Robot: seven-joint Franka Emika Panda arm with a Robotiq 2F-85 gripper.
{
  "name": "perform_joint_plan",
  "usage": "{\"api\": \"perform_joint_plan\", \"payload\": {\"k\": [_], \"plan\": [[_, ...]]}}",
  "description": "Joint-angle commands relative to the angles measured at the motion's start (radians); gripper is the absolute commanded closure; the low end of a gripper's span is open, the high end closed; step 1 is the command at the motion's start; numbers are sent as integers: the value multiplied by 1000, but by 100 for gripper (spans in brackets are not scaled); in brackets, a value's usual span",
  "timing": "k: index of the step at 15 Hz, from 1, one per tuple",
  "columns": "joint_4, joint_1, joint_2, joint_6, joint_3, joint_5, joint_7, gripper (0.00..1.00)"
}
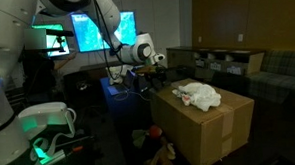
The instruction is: Put the objects on the table onto the box and the objects on the box onto the table
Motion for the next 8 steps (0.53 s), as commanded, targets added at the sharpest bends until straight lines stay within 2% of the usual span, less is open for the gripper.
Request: {"api": "perform_joint_plan", "payload": {"k": [1,5,8], "plan": [[39,26,6,-19,-32,-42,45,0],[-13,16,-61,-52,-39,-52,44,0],[-77,-5,-154,-142,-35,-40,42,0]]}}
